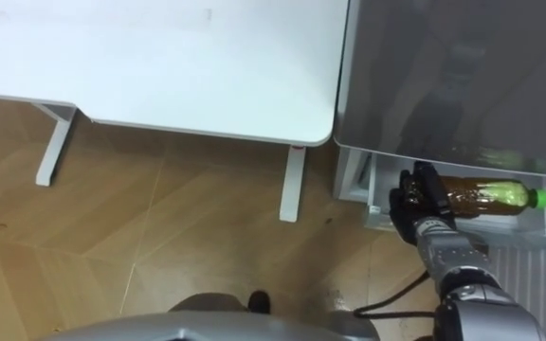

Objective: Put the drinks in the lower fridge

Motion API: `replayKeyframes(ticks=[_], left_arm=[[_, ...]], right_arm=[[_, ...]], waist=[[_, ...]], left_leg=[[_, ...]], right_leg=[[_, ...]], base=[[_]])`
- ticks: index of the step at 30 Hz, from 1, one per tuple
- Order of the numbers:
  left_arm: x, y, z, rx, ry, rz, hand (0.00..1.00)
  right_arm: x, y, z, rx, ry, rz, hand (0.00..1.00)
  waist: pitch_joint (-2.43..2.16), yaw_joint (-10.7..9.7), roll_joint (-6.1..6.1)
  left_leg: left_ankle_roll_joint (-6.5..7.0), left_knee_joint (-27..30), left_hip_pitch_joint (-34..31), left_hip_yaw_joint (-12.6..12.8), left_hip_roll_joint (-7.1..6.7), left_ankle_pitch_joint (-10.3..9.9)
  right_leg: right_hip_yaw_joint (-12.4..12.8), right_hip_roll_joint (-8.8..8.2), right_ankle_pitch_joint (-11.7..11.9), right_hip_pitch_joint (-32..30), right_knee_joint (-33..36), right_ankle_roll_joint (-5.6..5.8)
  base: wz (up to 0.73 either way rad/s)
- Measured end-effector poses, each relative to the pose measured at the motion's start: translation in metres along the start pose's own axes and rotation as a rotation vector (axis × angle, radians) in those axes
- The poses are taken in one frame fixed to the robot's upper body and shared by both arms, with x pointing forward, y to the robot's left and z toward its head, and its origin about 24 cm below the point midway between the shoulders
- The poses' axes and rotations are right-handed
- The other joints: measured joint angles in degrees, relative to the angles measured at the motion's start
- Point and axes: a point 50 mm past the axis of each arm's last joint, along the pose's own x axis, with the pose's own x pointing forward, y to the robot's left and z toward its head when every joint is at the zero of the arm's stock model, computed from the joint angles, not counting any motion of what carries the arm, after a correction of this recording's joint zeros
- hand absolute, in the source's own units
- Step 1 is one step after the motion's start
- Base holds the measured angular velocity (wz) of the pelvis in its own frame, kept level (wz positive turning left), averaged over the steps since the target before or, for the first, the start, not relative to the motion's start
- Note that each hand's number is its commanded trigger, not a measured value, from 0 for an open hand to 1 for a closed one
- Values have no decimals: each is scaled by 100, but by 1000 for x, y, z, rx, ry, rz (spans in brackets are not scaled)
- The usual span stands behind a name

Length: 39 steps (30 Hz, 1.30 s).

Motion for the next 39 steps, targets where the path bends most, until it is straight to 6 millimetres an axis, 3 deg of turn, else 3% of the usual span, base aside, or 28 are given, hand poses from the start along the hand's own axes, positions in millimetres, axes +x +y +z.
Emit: replayKeyframes(ticks=[11,12,15,19,27,32,39], left_arm=[[0,2,0,10,-4,5,0],[0,2,2,12,-8,5,0],[1,2,6,12,-17,5,0],[2,2,11,12,-26,5,0],[2,2,18,14,-43,3,0],[2,2,19,28,-44,7,0],[2,4,20,37,-51,15,0]], right_arm=[[1,7,2,0,-25,0,100],[1,9,3,5,-28,-4,85],[1,9,9,27,-45,-17,0],[1,17,15,39,-59,-7,0],[3,22,23,68,-72,-46,0],[3,25,25,86,-80,-41,0],[3,24,24,73,-70,-52,0]], waist=[[47,-9,30],[49,-12,48],[57,-4,96],[78,-17,172],[81,-1,181],[84,-4,144],[63,-4,-6]], left_leg=[[0,34,-106,-112,-25,16],[0,81,-165,-129,-26,15],[15,85,-193,-132,-34,31],[27,60,-262,-134,-54,76],[40,-21,-293,-123,-101,133],[41,-29,-289,-123,-104,134],[49,-10,-240,-116,-102,140]], right_leg=[[-46,0,-1,-38,4,0],[-81,0,0,-63,4,0],[-144,-18,0,-77,17,0],[-156,-42,-3,-159,49,5],[-153,-96,-34,-254,111,32],[-157,-98,-36,-254,112,35],[-173,-97,-34,-183,101,35]], base=[[5],[12],[12],[4],[0],[0],[0]])
